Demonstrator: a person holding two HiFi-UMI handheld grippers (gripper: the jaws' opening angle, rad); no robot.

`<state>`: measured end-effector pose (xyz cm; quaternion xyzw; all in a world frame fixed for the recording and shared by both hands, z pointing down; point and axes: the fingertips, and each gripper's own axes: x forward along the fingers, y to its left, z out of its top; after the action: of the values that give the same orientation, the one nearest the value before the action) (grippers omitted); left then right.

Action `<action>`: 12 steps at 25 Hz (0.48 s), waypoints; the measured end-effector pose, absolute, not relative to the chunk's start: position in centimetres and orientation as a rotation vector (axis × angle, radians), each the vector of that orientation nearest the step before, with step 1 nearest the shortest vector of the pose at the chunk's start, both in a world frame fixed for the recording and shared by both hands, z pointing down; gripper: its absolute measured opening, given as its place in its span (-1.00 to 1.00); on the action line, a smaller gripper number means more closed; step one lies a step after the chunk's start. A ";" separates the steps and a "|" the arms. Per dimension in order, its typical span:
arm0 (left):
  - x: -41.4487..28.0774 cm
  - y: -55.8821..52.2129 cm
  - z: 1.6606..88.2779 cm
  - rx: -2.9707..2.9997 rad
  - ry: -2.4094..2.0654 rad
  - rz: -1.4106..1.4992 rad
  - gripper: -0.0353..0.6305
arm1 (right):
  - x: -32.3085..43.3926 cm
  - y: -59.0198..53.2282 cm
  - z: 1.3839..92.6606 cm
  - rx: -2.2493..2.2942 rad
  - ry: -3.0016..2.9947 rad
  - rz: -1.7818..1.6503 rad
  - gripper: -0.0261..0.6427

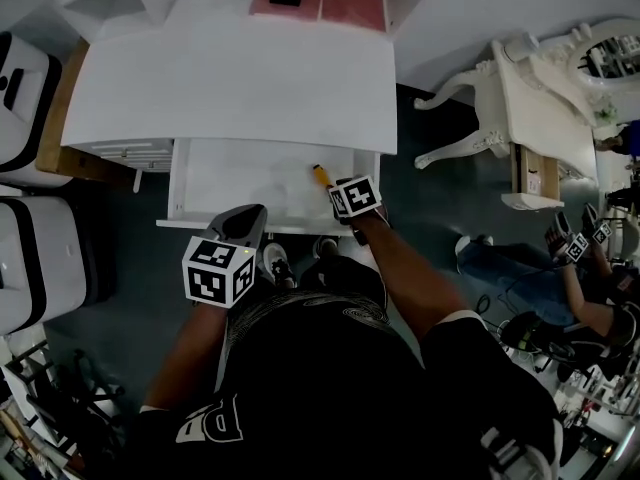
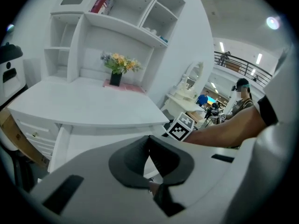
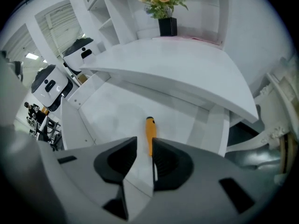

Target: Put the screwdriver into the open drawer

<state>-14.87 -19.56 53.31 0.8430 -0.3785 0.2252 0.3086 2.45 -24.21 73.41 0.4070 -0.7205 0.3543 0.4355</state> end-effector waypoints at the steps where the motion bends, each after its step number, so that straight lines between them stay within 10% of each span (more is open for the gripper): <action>1: -14.7 -19.5 53.1 2.238 -0.996 0.596 -0.85 | 2.5 -24.2 72.9 1.026 -1.803 0.881 -0.60; 12: -13.8 -18.0 51.5 2.315 -0.928 0.582 -0.85 | 1.9 -23.1 66.4 1.211 -1.946 0.880 -0.89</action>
<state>-13.85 -18.01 51.52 0.8661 -0.3471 0.2178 0.2862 1.86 -23.11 66.40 0.4644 -0.7463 0.3377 0.3366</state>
